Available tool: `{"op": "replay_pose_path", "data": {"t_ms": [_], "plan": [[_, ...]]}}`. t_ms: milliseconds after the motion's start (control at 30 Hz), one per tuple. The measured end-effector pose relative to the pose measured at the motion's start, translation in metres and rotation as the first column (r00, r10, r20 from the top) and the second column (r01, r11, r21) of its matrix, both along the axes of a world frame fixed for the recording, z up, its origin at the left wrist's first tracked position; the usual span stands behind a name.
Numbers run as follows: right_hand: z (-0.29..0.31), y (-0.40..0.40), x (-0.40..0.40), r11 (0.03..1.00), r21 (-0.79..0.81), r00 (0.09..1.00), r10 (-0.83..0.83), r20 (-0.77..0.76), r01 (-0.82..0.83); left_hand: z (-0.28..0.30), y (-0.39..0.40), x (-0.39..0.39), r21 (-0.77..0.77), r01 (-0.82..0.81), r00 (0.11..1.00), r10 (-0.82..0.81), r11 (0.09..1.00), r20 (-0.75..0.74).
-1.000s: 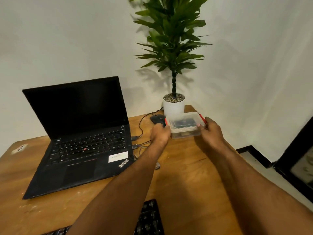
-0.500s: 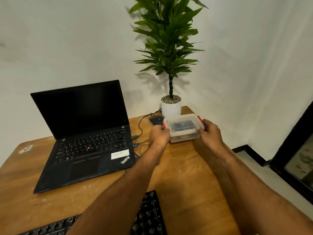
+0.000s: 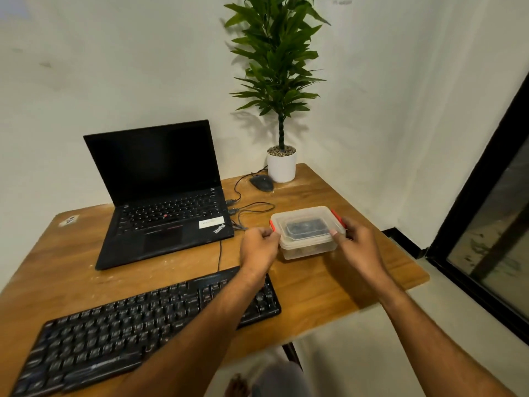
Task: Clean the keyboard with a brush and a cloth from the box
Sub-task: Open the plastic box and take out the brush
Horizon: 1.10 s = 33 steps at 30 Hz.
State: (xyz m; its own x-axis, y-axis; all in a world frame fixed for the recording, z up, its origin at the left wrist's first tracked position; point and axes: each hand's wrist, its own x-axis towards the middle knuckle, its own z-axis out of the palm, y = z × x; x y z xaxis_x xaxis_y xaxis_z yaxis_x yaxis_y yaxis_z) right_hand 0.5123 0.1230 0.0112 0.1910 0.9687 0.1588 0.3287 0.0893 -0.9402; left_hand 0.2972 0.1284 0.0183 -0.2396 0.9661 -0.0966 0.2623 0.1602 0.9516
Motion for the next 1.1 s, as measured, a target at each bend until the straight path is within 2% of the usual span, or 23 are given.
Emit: {"op": "replay_pose_path", "data": {"t_ms": [167, 367, 467, 800, 1000, 1100], "plan": [[-0.009, -0.034, -0.005, 1.000, -0.009, 0.999, -0.007, -0.050, 0.007, 0.001, -0.035, -0.004, -0.034, 0.001, 1.000, 0.000, 0.999, 0.015], [-0.018, -0.049, -0.003, 0.998, -0.051, 0.999, -0.031, -0.037, 0.029, -0.006, -0.050, -0.009, -0.095, 0.002, 1.000, -0.001, 0.995, 0.006], [-0.016, -0.049, -0.002, 0.997, -0.050, 0.998, -0.056, -0.021, 0.055, -0.007, -0.050, -0.011, -0.103, 0.015, 1.000, -0.018, 0.995, -0.024], [-0.006, -0.026, 0.008, 0.972, -0.028, 0.972, -0.231, 0.053, 0.232, -0.004, -0.044, 0.000, -0.132, 0.019, 0.998, -0.012, 0.991, 0.054], [-0.003, -0.014, 0.020, 0.949, -0.106, 0.955, -0.297, 0.004, 0.296, -0.002, -0.038, 0.005, -0.181, 0.028, 0.994, -0.009, 0.983, 0.105], [-0.007, -0.012, 0.026, 0.945, -0.130, 0.953, -0.303, -0.015, 0.299, -0.002, -0.037, 0.006, -0.247, 0.063, 0.998, -0.069, 0.967, -0.014]]}}
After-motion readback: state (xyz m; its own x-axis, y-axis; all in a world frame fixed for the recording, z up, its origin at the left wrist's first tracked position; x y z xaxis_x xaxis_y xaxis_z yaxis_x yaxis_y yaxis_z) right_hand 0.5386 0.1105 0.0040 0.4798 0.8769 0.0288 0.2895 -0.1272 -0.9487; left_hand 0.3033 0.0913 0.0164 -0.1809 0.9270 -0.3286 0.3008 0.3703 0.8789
